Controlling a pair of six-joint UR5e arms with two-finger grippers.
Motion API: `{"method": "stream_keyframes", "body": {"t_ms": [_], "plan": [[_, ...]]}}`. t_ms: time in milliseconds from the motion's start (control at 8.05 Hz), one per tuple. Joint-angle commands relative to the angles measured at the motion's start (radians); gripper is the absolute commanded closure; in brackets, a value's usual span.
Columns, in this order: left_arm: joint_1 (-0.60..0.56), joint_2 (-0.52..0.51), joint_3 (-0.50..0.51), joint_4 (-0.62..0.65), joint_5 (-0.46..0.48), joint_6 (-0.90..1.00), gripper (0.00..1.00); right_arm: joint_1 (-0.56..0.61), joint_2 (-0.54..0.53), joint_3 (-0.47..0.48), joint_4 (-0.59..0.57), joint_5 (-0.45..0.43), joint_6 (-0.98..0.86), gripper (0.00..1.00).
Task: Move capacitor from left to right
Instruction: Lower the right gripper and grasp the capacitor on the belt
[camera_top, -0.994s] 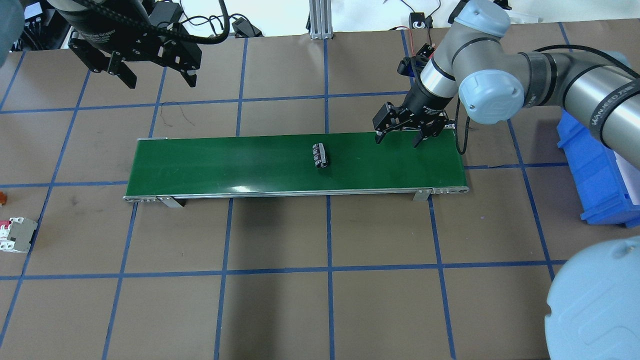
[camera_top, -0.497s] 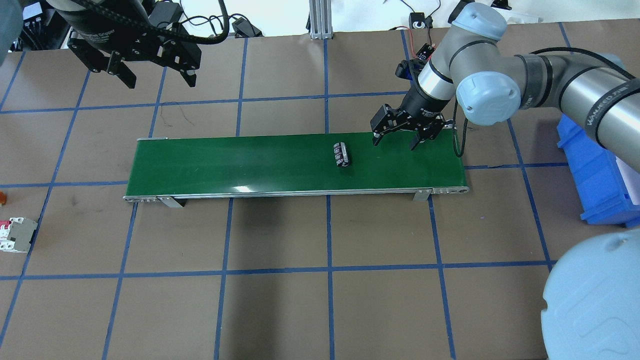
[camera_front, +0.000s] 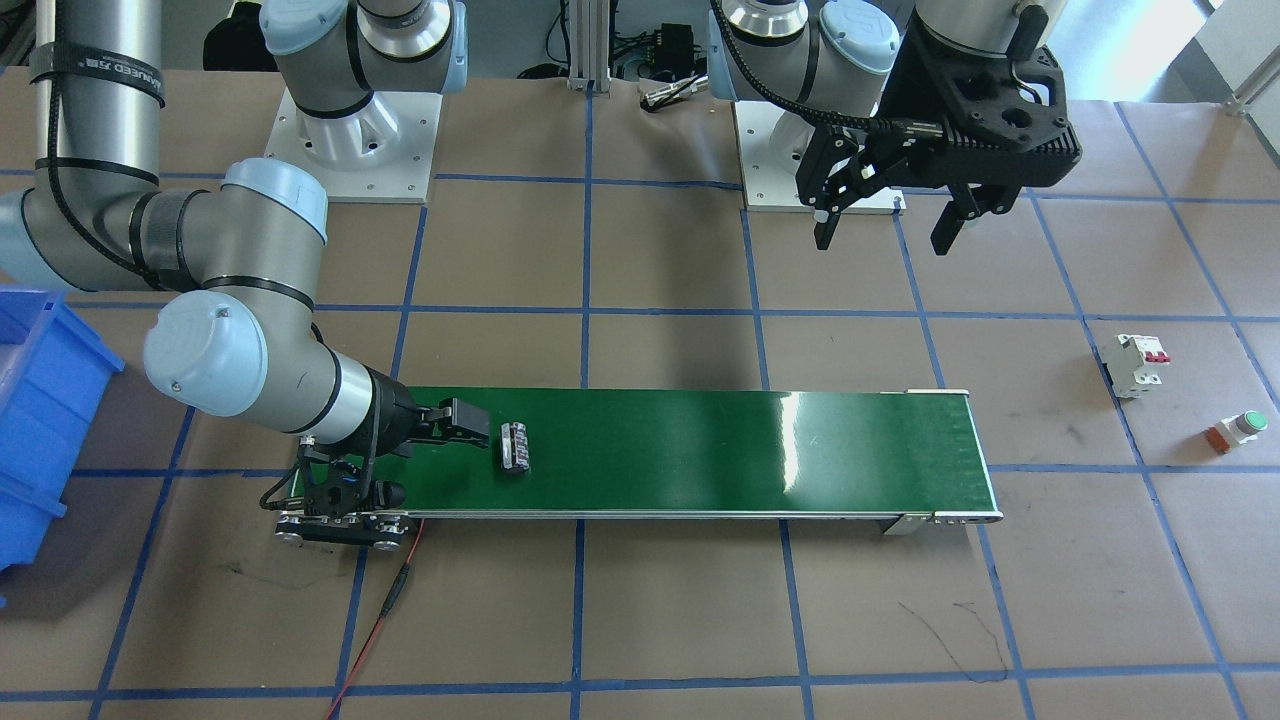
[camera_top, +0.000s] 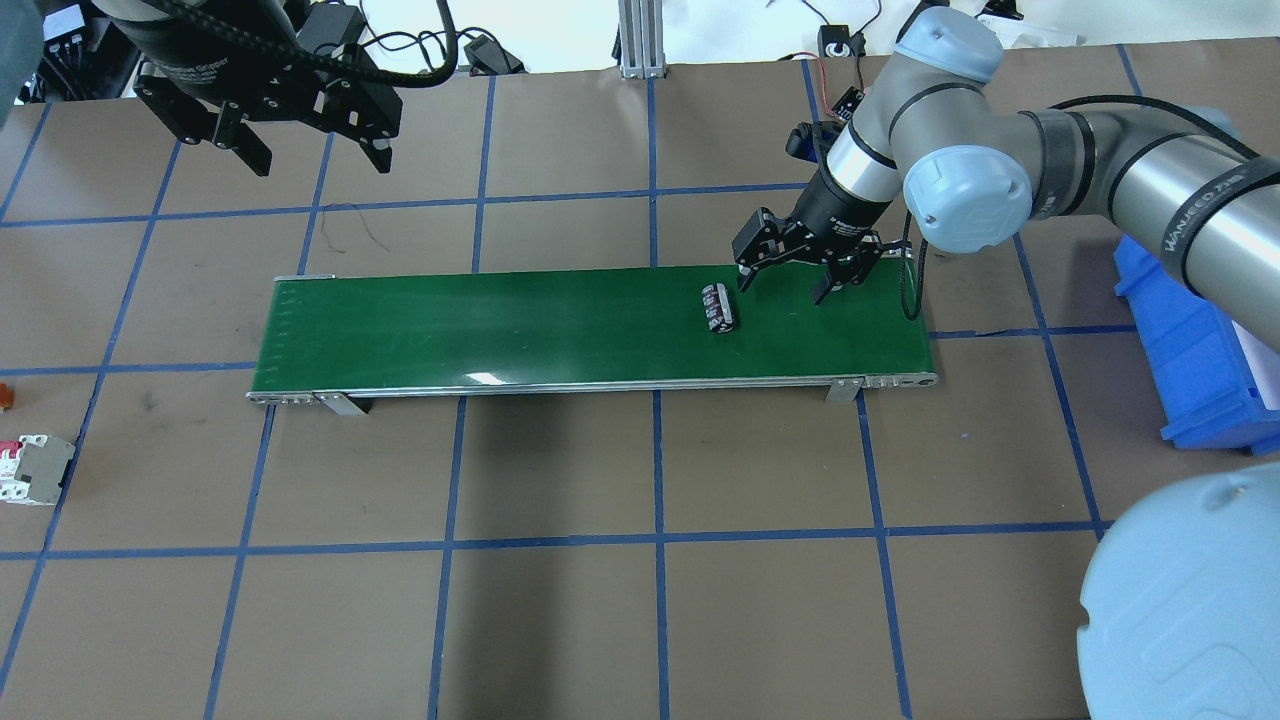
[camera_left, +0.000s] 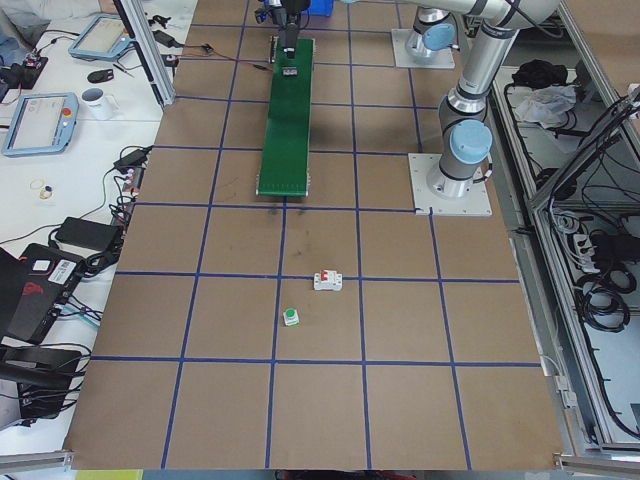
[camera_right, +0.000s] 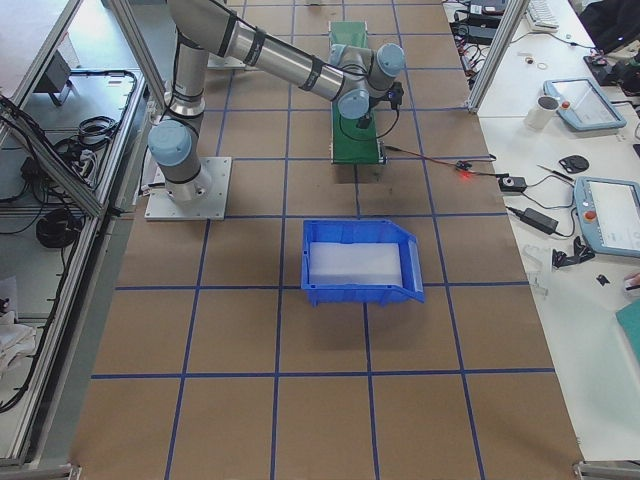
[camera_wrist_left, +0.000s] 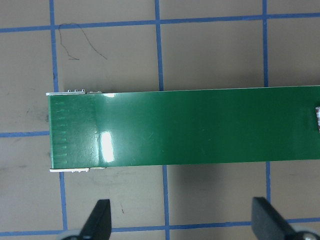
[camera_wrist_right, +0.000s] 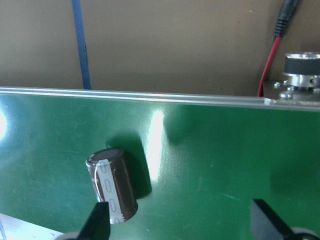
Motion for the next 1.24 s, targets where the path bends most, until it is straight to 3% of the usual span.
{"method": "stream_keyframes", "body": {"t_ms": [0, 373, 497, 621, 745, 1118], "plan": [[0.000, 0.000, -0.001, 0.000, 0.000, 0.000, 0.00, 0.002, 0.000, 0.000, -0.003, -0.001, 0.000, 0.00], [0.000, 0.000, 0.000, 0.000, 0.000, 0.000, 0.00, 0.002, 0.018, 0.003, 0.003, -0.010, -0.002, 0.00], [0.000, 0.000, 0.000, 0.000, 0.000, 0.000, 0.00, 0.002, 0.028, 0.011, 0.003, -0.017, -0.017, 0.34], [0.000, 0.000, -0.001, 0.000, 0.000, 0.000, 0.00, 0.000, 0.031, 0.015, 0.003, -0.066, -0.032, 0.99], [0.000, 0.000, 0.000, 0.000, 0.000, 0.000, 0.00, 0.000, 0.028, 0.014, 0.014, -0.180, -0.077, 1.00], [0.000, -0.003, 0.000, 0.000, 0.000, 0.000, 0.00, -0.001, 0.014, -0.005, 0.034, -0.269, -0.083, 1.00]]}}
